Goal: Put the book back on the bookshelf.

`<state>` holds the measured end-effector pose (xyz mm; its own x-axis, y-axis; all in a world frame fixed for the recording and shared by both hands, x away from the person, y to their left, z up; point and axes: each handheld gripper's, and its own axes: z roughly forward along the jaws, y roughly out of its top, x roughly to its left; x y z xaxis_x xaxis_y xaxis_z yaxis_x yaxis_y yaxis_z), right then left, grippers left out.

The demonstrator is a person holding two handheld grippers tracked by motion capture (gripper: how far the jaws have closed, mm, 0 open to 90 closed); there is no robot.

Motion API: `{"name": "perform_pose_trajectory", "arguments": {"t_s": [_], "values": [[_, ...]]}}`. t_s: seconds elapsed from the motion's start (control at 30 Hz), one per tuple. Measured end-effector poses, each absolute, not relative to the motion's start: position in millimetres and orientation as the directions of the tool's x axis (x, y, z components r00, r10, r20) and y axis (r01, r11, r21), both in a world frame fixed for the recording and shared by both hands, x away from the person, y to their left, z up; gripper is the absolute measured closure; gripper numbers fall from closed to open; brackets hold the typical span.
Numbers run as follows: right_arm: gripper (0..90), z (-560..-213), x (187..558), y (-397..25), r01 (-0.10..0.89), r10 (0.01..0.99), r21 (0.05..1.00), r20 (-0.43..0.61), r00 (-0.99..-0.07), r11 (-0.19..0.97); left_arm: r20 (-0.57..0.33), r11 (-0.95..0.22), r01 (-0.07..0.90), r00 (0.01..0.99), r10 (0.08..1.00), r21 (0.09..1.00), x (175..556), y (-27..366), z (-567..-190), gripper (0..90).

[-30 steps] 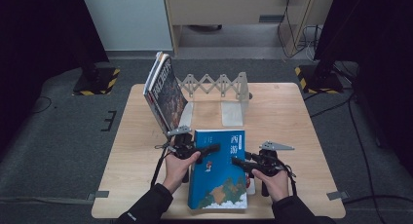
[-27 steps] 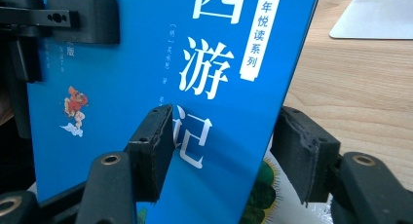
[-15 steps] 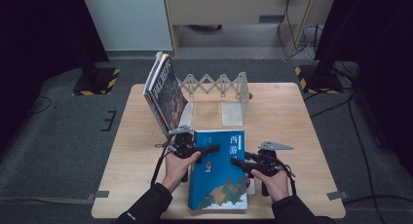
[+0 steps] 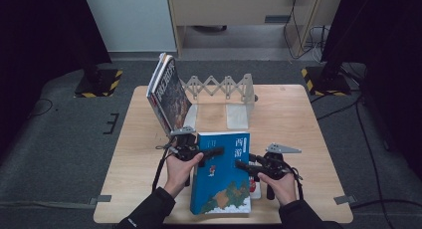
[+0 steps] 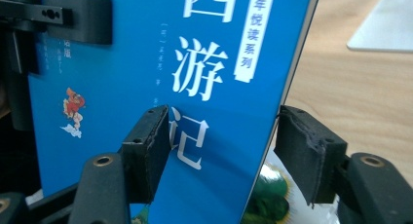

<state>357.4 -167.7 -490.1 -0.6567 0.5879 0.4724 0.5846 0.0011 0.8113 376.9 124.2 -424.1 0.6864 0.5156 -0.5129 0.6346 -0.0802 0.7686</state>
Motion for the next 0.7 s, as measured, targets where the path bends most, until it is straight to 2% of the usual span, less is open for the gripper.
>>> {"name": "perform_pose_trajectory", "arguments": {"t_s": [0.33,0.5,0.7], "values": [[32.2,-479.3,358.0,-189.4,0.535,0.603,0.841,0.465,-0.648,-0.074,-0.493,-0.033,0.590,0.703,0.512,0.807,370.2,139.1,-396.0,60.4],[32.0,-478.5,360.4,-202.9,0.520,0.656,0.852,0.429,-0.621,-0.065,-0.469,0.007,0.549,0.708,0.527,0.836,367.3,150.8,-380.0,60.3],[28.7,-481.0,363.7,-218.3,0.522,0.748,0.852,0.360,-0.558,-0.020,-0.412,0.030,0.492,0.692,0.592,0.870,365.4,170.2,-363.6,60.0]]}}
